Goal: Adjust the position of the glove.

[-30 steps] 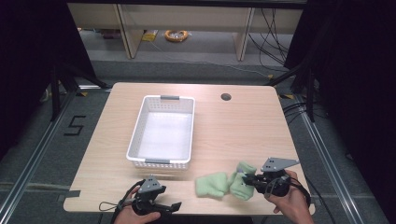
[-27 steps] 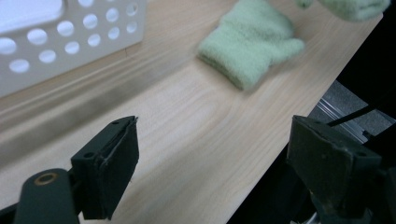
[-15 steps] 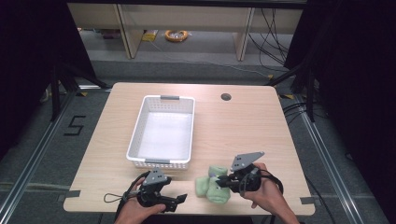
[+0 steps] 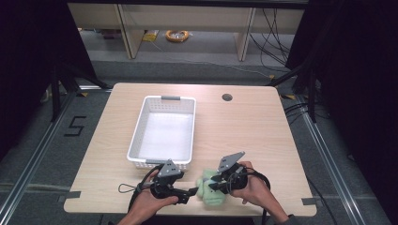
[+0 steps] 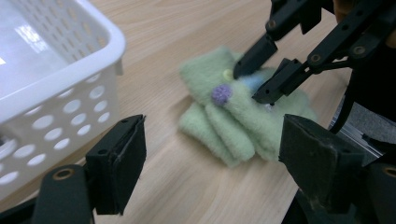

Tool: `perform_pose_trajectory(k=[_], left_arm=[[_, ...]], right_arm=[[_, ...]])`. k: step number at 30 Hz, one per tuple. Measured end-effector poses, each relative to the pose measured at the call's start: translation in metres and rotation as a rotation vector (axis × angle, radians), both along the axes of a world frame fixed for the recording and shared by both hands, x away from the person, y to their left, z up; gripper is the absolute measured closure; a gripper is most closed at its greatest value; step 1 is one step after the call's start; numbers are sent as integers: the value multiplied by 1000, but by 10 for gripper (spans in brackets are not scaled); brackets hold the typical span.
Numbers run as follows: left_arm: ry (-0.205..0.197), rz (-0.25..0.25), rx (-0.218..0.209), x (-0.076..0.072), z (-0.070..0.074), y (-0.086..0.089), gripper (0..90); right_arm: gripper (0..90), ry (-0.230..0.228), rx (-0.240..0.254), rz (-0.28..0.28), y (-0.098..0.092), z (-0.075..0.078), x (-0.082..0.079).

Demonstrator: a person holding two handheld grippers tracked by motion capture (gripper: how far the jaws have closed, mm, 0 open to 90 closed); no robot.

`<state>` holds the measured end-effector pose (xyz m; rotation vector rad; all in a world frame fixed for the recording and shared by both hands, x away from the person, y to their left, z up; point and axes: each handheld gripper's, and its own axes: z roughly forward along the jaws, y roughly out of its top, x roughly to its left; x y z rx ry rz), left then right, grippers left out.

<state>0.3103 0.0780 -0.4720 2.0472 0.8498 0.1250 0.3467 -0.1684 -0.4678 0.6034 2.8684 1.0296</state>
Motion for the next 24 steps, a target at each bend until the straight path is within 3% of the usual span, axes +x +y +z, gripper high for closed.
perform_pose_trajectory(k=[1, 2, 4, 6, 8, 9, 10, 11, 13, 14, 17, 18, 20, 21, 22, 23, 24], left_arm=[[5, 13, -28, -1, -1, -4, 228], [-9, 12, -25, 0, 0, -6, 231], [-17, -11, -7, 2, 2, -7, 231], [-23, 7, -24, 1, 3, -10, 234], [-21, 5, -15, 2, 4, -10, 236], [-23, -1, -13, 4, 4, -12, 236], [-23, -1, -13, 4, 4, -12, 238], [-23, -4, -17, 5, 3, -14, 242], [-19, -1, -7, 7, 2, -16, 245], [-19, -15, 12, 8, 2, -17, 246], [-13, -20, 0, 11, 1, -24, 270], [-16, -42, 26, 13, 1, -25, 275], [-12, -43, 24, 15, 1, -30, 312], [-3, -36, 10, 16, 0, -33, 312], [-4, -44, 22, 18, -1, -35, 313], [15, -60, 21, 20, -4, -40, 349], [15, -60, 21, 20, -4, -40, 366]], right_arm=[[651, -5, -2, 0, -2, 2, -1], [615, -6, 6, -25, -4, 4, -4], [602, -19, 31, -117, -13, 11, -12], [597, -43, 54, -185, -21, 13, -26], [594, -32, 58, -195, -23, 12, -29], [586, -19, 61, -251, -30, 10, -45], [586, -19, 61, -251, -30, 10, -45], [583, -4, 73, -286, -33, 6, -55], [574, 4, 77, -286, -33, 4, -58], [570, 31, 68, -283, -33, 2, -62], [554, 47, 69, -298, -29, -6, -67], [550, 57, 46, -299, -28, -7, -67], [551, 66, 46, -300, -28, -11, -66], [558, 78, 39, -313, -27, -12, -65], [580, 44, 52, -303, -27, -15, -64], [618, 86, 50, -303, -26, -15, -64], [618, 86, 50, -303, -26, -15, -64]])
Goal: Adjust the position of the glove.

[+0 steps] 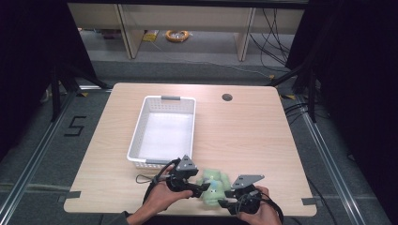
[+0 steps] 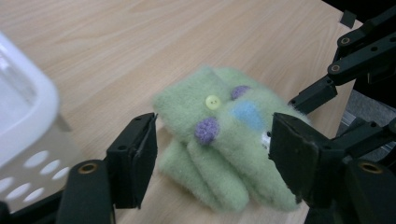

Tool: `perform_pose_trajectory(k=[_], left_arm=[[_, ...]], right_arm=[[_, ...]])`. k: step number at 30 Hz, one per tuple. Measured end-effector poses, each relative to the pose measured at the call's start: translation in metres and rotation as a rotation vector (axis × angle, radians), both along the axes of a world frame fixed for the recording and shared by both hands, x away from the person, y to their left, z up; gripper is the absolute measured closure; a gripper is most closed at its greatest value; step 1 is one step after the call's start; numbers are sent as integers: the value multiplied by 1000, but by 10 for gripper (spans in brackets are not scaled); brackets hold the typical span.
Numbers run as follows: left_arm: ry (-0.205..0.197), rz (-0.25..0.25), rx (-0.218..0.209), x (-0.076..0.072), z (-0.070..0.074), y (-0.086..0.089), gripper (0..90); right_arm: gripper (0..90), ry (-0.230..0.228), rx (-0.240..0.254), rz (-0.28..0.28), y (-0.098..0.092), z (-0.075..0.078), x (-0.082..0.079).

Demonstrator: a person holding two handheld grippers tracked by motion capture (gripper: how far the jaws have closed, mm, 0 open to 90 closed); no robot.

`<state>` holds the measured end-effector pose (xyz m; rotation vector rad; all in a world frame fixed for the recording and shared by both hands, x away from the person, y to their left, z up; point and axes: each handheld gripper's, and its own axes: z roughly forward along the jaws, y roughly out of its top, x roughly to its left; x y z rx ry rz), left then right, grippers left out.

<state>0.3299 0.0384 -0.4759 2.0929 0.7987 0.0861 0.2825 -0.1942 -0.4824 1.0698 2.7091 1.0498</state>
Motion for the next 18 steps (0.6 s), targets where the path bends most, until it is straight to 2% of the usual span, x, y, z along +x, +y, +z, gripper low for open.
perform_pose_trajectory(k=[1, 2, 3, 4, 8, 9, 11, 14, 18], left_arm=[[5, -4, -2, 1, -2, -3, 366], [1, -28, 14, 3, -4, -5, 419], [23, -35, 6, 3, -6, -8, 443], [26, -43, 12, 3, -7, -9, 464], [16, -75, 40, 4, -9, -10, 558], [23, -81, 45, 3, -9, -10, 629], [66, -87, 15, 4, -12, -9, 704], [56, -87, 24, 2, -13, -9, 771], [35, -97, 24, -2, -9, -8, 792]], right_arm=[[640, 20, -1, 1, 0, 0, 0], [677, 18, 2, 7, -1, -3, 2], [701, 15, 1, 15, -2, -4, 4], [723, 19, 3, 19, -3, -4, 4], [791, 2, 21, 25, -4, -4, 3], [811, 5, 14, 39, -5, -2, 3], [844, -2, 7, 47, -6, 0, 4], [857, -10, 2, 57, -7, 0, 4], [868, -22, 22, 54, -7, 2, 5]])
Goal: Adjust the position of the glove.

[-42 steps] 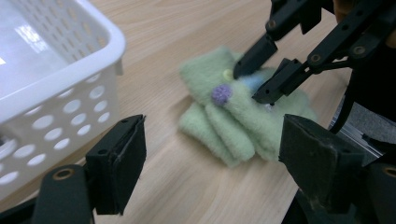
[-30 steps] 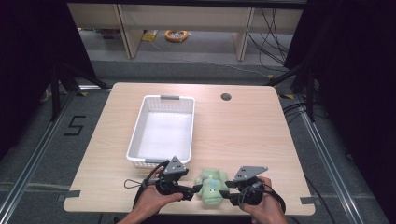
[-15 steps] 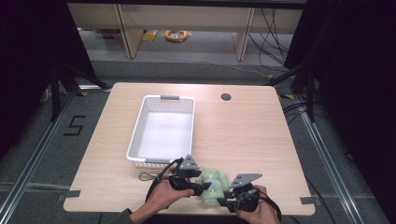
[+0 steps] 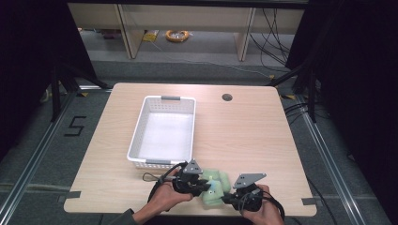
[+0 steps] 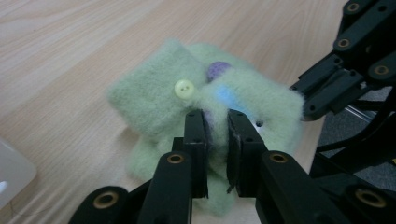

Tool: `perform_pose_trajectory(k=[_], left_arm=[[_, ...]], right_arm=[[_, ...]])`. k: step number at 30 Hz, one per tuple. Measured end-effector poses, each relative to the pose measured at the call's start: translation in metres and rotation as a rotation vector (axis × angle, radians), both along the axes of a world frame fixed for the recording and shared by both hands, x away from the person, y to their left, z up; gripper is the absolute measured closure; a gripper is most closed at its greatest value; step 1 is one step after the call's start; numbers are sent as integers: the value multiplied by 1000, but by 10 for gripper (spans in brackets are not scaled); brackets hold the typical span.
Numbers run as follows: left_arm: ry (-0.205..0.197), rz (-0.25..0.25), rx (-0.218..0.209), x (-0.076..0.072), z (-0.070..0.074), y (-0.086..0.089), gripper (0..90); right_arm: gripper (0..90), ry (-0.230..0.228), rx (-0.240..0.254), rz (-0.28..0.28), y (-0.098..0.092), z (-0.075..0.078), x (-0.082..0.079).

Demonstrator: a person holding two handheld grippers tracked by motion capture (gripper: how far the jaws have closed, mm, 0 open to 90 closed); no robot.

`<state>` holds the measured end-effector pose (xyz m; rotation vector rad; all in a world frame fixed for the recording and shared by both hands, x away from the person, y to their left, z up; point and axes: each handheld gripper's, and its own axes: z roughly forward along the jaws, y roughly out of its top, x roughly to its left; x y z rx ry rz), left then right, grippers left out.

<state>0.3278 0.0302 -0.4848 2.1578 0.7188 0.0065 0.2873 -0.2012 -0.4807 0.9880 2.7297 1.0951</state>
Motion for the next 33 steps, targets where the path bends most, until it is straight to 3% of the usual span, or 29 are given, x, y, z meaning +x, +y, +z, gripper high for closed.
perform_pose_trajectory(k=[3, 4, 7, 9, 12, 13, 16, 17, 20, 21, 22, 23, 24, 28, 29, 30, 31, 33], left_arm=[[-3, 9, -54, -5, 16, 5, 790], [-3, 9, -54, -5, 16, 5, 789], [45, 39, -114, -12, 26, 9, 776], [51, 49, -133, -17, 27, 9, 769], [72, 66, -154, -21, 25, 7, 764], [118, 77, -180, -22, 21, 6, 755], [145, 99, -200, -22, 16, 4, 753], [171, 108, -222, -21, 11, 3, 753], [193, 120, -227, -21, 8, 1, 739], [207, 113, -220, -20, 4, 1, 734], [207, 113, -220, -20, 4, 1, 730], [200, 144, -204, -19, 1, 0, 726], [200, 144, -204, -19, 1, 0, 720], [211, 159, -202, -11, -8, 2, 714], [209, 164, -188, -9, -12, 4, 714], [209, 164, -188, -9, -12, 4, 713], [204, 166, -185, -8, -13, 4, 711], [204, 161, -177, -8, -15, 5, 697]], right_arm=[[872, -31, 19, 6, -5, 12, 1], [872, -31, 19, 6, -5, 12, 1], [874, -69, 23, 3, -10, 27, 8], [874, -85, 24, -1, -11, 31, 15], [875, -81, 12, 1, -12, 35, 22], [875, -55, 11, 1, -10, 37, 28], [876, -59, -10, 31, -11, 38, 38], [875, -24, -21, 38, -11, 39, 43], [875, 9, -21, 36, -10, 37, 46], [873, 16, -47, 51, -12, 37, 50], [873, 16, -47, 51, -12, 37, 50], [871, 12, -49, 66, -13, 31, 55], [869, 32, -57, 53, -12, 28, 57], [861, 36, -44, 37, -11, 17, 64], [850, 48, -15, 12, -9, 12, 65], [850, 48, -15, 12, -9, 12, 65], [848, 11, -22, 26, -10, 10, 69], [835, 7, -8, 6, -11, 12, 68]])
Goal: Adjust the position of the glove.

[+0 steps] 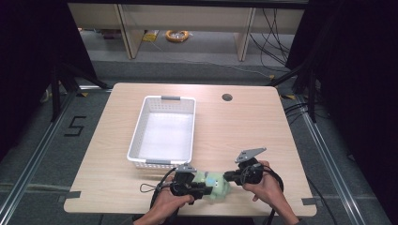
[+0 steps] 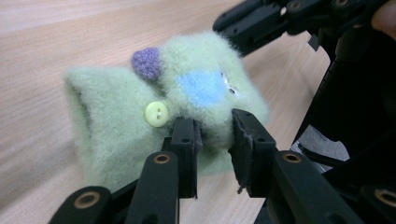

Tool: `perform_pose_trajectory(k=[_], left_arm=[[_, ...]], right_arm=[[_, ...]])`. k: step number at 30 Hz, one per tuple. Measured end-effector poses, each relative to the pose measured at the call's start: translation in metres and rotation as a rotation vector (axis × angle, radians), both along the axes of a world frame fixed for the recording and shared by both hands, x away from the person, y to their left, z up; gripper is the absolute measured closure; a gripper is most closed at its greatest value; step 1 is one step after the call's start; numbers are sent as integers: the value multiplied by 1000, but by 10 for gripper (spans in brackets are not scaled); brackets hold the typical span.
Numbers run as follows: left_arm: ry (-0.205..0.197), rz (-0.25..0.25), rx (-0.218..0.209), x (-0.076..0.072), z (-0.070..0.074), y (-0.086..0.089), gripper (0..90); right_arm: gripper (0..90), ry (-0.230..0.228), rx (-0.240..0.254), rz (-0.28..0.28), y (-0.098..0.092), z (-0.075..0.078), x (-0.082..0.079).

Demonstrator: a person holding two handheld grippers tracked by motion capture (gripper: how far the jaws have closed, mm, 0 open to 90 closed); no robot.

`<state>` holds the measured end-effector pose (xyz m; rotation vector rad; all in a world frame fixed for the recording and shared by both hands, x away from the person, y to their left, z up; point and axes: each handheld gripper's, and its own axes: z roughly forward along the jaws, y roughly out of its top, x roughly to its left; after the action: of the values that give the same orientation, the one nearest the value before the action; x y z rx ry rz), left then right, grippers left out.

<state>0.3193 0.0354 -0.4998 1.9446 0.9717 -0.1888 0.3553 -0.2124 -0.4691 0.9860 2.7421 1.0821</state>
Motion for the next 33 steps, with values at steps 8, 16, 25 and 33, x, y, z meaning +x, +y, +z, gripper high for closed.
perform_pose_trajectory(k=[8, 16, 25, 33], left_arm=[[-114, 30, 40, -9, 16, 12, 467], [-158, 109, 105, -2, 10, 42, 421], [-89, 69, 96, 8, -4, 37, 499], [-149, -4, 122, 4, -2, 33, 737]], right_arm=[[714, -42, 1, -46, -8, 7, -15], [683, -26, -12, -45, -6, 0, -25], [681, -29, -46, -28, 0, -6, -20], [832, -19, -28, -17, 2, -12, -15]])
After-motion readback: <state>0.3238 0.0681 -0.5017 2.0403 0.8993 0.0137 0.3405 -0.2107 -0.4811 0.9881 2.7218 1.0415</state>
